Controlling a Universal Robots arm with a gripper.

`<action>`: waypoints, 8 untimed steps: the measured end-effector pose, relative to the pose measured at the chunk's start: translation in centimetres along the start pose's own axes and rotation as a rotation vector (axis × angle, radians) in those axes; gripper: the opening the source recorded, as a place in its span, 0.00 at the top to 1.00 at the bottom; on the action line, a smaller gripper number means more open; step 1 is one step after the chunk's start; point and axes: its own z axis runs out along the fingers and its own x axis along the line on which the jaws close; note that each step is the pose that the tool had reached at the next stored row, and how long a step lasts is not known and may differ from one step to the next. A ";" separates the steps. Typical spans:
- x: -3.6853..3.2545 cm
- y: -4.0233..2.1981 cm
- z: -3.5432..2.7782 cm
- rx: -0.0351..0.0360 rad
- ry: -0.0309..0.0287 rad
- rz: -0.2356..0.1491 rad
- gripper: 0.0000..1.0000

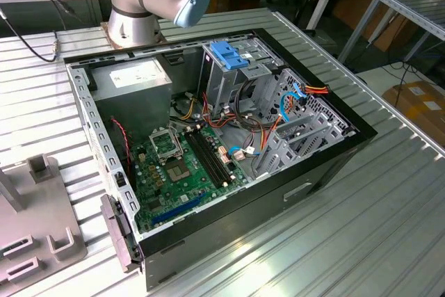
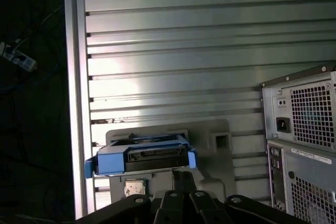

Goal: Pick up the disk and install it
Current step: 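Reach for the disk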

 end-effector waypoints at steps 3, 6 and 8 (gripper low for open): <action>0.37 -0.01 0.00 0.0002 0.0000 0.000 0.89; 0.39 0.00 0.01 0.0004 0.0039 0.000 0.89; 0.38 -0.01 0.02 0.0020 0.0255 0.001 0.89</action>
